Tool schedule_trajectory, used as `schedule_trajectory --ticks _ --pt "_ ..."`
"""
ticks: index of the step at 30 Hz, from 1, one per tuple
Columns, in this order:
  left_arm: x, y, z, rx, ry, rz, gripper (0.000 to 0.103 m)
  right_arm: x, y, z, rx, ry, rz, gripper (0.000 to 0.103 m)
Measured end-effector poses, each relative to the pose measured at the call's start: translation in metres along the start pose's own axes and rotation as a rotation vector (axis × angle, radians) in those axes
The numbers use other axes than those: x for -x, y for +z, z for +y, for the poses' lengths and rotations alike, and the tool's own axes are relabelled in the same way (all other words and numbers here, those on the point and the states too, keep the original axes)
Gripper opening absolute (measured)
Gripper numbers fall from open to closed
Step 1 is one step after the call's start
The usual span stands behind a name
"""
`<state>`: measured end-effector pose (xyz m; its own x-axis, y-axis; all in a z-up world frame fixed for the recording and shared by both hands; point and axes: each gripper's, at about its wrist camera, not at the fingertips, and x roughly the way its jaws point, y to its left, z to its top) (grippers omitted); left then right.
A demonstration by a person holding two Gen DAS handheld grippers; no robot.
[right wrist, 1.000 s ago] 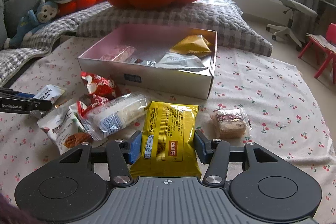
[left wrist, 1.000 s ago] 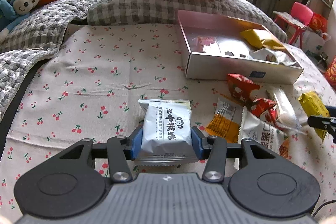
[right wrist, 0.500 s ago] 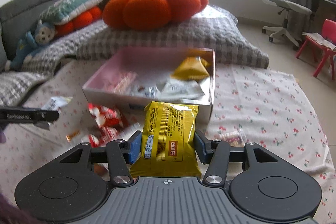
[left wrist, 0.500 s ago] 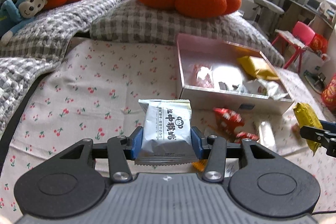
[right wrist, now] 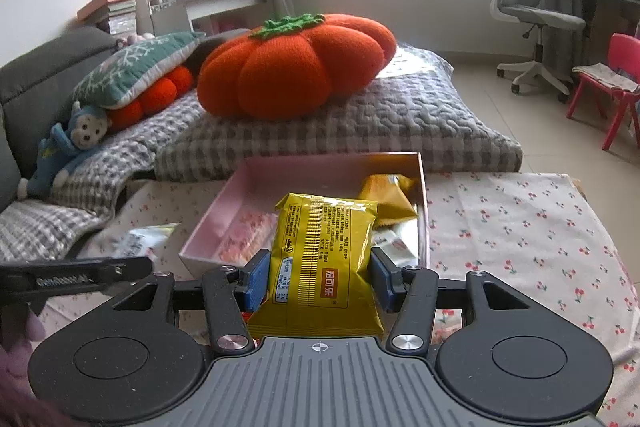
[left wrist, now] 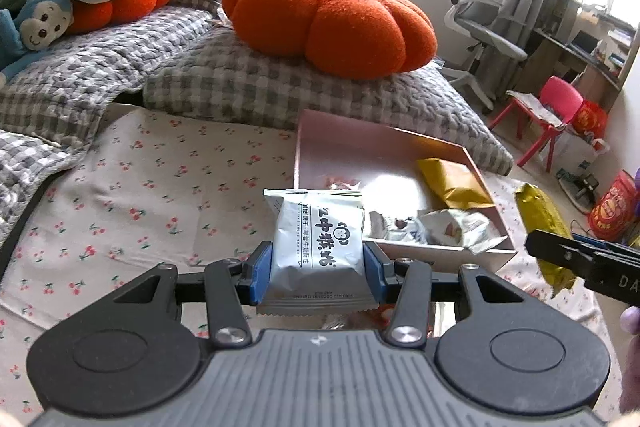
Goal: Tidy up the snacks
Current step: 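Carry both packs over the box and open both tools to drop them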
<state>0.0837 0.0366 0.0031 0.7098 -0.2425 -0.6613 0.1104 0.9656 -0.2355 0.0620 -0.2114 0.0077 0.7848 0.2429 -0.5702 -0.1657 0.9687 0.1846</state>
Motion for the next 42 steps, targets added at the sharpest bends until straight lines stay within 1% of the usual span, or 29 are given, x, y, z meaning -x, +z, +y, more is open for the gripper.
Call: schedule_trajectory --ticks 6,12,15,18,23,25,27,30,36,42 --pt "-0.015 0.007 -0.010 0.021 -0.009 0.006 0.044 -0.010 0.010 0.000 -0.043 0.004 -0.007 0.051" --pt "-0.036 0.012 -0.017 0.062 -0.023 0.009 0.044 -0.027 0.017 -0.009 -0.110 0.002 -0.004 0.051" --pt "-0.047 0.013 -0.023 0.072 -0.016 0.009 0.044 -0.037 0.016 -0.015 -0.143 0.001 0.005 0.051" --pt "-0.053 0.015 -0.031 0.077 -0.022 -0.014 0.044 -0.045 0.017 -0.020 -0.156 -0.006 0.011 0.051" --pt "-0.065 0.019 -0.051 0.017 -0.027 -0.053 0.044 -0.058 0.021 -0.030 -0.169 -0.002 0.009 0.051" --pt "-0.073 0.019 -0.059 -0.014 -0.022 -0.047 0.044 -0.064 0.024 -0.036 -0.178 0.013 0.005 0.051" --pt "-0.082 0.019 -0.068 -0.071 -0.003 -0.047 0.044 -0.071 0.027 -0.039 -0.177 0.025 0.004 0.051" --pt "-0.095 0.019 -0.071 -0.123 0.013 -0.040 0.044 -0.082 0.029 -0.042 -0.172 0.047 0.015 0.051" --pt "-0.114 0.019 -0.062 -0.100 0.016 -0.010 0.044 -0.108 0.027 -0.040 -0.154 0.054 0.046 0.051" --pt "-0.115 0.021 -0.056 -0.100 0.012 -0.033 0.045 -0.125 0.024 -0.043 -0.184 0.072 0.059 0.051"
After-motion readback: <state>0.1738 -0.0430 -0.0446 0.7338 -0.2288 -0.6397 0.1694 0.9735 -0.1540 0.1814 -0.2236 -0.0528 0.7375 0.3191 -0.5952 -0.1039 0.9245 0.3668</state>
